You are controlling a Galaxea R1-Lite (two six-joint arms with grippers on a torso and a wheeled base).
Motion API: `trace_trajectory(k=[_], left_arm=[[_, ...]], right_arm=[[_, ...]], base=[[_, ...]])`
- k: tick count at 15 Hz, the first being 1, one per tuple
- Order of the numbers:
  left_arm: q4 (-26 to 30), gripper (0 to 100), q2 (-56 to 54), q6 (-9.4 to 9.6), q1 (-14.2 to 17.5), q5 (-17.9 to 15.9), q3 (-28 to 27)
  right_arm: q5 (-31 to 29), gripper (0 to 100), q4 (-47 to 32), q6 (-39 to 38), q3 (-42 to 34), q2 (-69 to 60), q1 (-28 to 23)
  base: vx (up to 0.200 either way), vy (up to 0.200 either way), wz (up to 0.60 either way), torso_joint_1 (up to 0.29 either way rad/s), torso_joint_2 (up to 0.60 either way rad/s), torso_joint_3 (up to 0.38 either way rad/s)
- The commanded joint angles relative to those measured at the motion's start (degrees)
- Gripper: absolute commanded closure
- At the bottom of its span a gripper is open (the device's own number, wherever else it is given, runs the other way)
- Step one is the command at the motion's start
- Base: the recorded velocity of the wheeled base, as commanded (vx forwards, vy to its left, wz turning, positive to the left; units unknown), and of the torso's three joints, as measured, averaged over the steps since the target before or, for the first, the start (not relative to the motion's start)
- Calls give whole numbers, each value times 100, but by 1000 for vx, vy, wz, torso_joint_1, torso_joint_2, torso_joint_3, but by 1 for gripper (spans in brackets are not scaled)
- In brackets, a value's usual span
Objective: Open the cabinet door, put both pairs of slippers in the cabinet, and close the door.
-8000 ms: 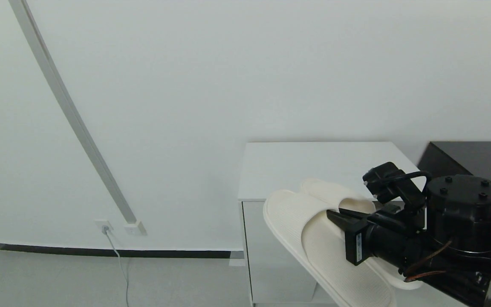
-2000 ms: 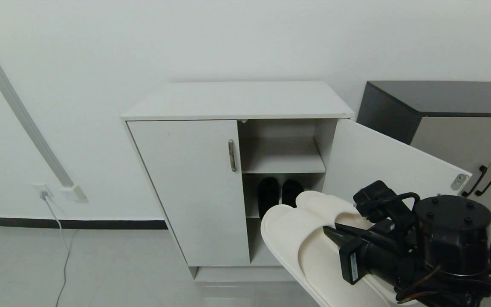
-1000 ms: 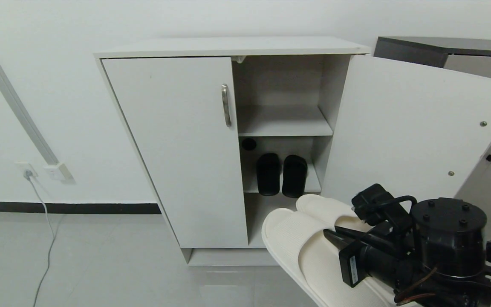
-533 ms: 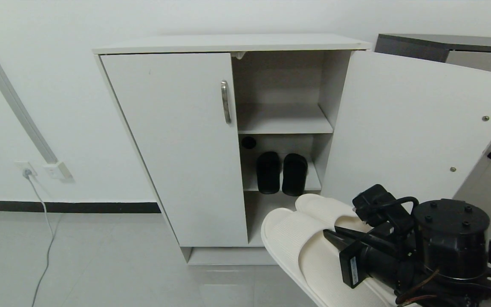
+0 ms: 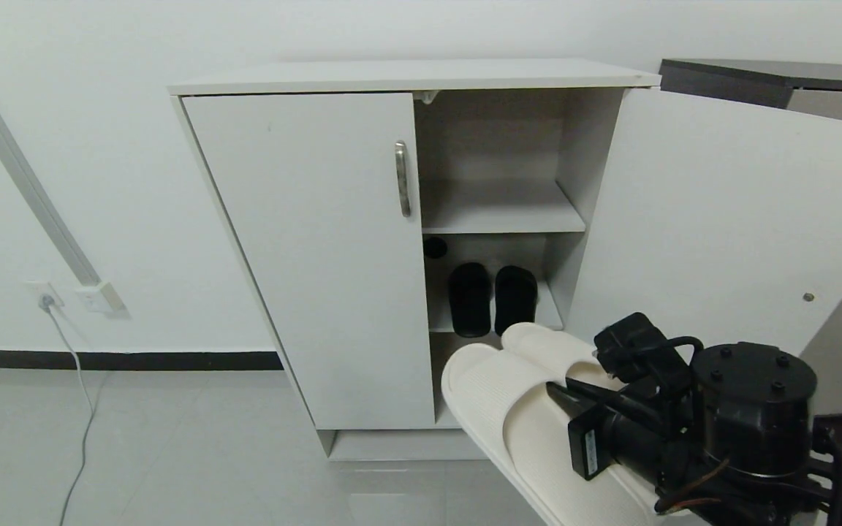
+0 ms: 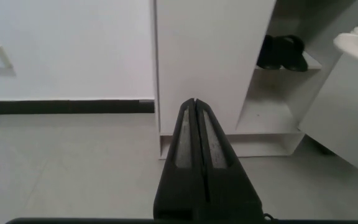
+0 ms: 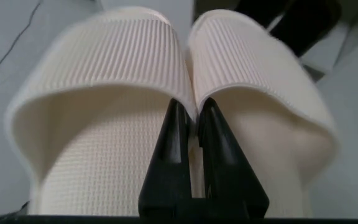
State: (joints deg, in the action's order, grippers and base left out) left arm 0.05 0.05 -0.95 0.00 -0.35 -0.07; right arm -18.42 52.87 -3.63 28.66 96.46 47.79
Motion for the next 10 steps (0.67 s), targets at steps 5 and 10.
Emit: trace_trajectory(k=[5,10], left_arm=[[4,100,4,16,0,-9,-1],[4,100,-5,25,0,-9,-1]], right_arm=[[-2210,100,-207,-621,2399,2017,301],[-2860,100,-2378,-762,4508,2043,99]], base=[[0,0,0,0,0,0],[0,0,0,0,0,0]])
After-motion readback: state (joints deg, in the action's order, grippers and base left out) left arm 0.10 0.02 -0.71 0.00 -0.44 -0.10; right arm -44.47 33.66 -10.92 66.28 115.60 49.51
